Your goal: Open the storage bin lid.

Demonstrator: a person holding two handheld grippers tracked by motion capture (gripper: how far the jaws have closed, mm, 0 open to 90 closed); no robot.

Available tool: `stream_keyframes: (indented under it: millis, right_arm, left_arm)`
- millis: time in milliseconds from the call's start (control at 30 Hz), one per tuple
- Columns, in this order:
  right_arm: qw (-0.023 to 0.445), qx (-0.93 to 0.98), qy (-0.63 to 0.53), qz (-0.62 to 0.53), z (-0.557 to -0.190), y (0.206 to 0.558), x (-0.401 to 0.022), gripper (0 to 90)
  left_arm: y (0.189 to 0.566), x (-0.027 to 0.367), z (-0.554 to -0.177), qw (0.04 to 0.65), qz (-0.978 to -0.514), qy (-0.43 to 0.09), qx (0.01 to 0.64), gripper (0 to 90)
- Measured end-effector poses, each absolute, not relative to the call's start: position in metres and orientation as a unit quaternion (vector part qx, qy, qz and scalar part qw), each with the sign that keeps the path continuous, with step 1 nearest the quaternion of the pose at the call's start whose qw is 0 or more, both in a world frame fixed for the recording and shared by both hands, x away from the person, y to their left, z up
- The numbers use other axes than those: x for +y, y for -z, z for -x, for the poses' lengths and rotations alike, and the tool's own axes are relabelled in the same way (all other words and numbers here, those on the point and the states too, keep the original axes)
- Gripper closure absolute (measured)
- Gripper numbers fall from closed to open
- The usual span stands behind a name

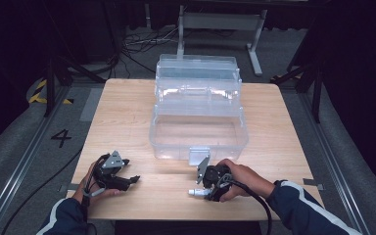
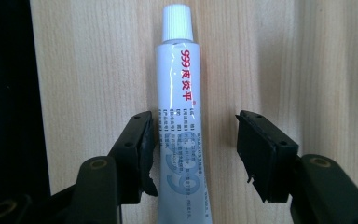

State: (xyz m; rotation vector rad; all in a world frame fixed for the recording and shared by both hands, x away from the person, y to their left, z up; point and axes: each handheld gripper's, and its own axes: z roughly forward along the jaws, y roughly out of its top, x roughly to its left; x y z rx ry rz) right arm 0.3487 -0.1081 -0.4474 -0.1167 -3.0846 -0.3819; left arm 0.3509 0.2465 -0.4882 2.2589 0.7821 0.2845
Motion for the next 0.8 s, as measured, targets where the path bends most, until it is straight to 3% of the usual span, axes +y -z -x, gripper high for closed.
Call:
stream_keyframes:
  millis: [233, 500, 533, 800]
  right_arm:
    - [0.008, -0.994, 0.101, 0.027, -0.351, 0.449, -0.102, 51.4]
    - [0.008, -0.996, 0.089, 0.017, -0.346, 0.448, -0.100, 62.9]
    - [0.009, -0.996, 0.083, 0.012, -0.347, 0.446, -0.102, 69.3]
    - [0.010, -0.995, 0.094, 0.009, -0.347, 0.446, -0.110, 71.0]
  left_arm:
    - [0.488, 0.247, -0.351, 0.359, -0.876, -0.107, 0.303, 23.5]
    - [0.488, 0.246, -0.351, 0.359, -0.876, -0.107, 0.302, 23.1]
    - [0.488, 0.246, -0.351, 0.359, -0.876, -0.107, 0.303, 23.0]
    - [0.488, 0.246, -0.351, 0.359, -0.876, -0.107, 0.304, 22.8]
